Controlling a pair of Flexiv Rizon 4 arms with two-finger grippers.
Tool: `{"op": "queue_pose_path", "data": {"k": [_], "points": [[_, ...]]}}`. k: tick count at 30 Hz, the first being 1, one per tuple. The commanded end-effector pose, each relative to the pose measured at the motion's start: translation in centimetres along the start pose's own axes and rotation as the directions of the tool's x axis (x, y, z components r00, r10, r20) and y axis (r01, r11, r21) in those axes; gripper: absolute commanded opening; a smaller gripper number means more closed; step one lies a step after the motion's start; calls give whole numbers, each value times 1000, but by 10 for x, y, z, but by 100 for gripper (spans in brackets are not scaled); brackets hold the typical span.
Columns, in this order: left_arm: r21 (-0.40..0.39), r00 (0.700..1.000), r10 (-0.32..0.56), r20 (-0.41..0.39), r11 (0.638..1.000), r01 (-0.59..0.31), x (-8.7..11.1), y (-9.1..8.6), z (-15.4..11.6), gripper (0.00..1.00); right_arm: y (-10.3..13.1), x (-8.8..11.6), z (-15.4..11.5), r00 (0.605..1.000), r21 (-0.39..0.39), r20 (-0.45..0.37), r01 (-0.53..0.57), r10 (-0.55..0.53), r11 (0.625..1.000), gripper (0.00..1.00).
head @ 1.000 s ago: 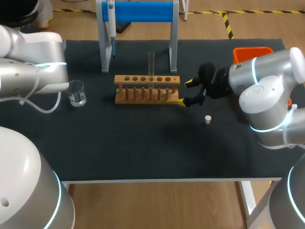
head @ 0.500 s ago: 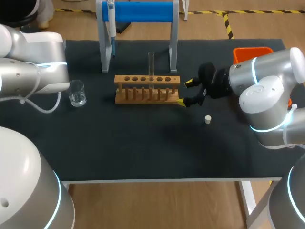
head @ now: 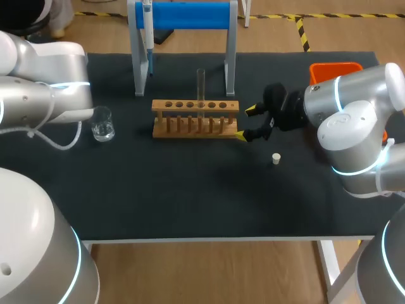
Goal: Invert the test tube, pick up the pipette, mount the tip to pipette, aspirate from beaker and dispense into the tube, eject the tip, return the pipette, and cap with the stopper.
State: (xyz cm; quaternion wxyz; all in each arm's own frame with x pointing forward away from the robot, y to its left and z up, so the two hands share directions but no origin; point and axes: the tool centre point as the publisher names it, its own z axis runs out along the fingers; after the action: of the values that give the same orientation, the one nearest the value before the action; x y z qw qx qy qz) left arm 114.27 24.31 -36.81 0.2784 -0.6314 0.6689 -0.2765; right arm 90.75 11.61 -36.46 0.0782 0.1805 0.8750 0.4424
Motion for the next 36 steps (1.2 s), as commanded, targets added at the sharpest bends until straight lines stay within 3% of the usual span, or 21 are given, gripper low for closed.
{"op": "queue_pose_path", "data": {"k": [1,17,29,36], "points": [[5,1000,-2,2,1000,2,0,-2,1,0,0,0,-1,1000,0,-1,0,0,1000,100],[54,999,20,31,998,-22,-2,-22,-24,0,0,0,-1,1000,0,-1,0,0,1000,100],[118,997,31,66,992,-39,-1,-50,-46,0,0,0,-1,1000,0,-1,0,0,1000,100],[176,997,37,70,983,-49,5,-66,-76,0,0,0,-1,1000,0,-1,0,0,1000,100]]}}
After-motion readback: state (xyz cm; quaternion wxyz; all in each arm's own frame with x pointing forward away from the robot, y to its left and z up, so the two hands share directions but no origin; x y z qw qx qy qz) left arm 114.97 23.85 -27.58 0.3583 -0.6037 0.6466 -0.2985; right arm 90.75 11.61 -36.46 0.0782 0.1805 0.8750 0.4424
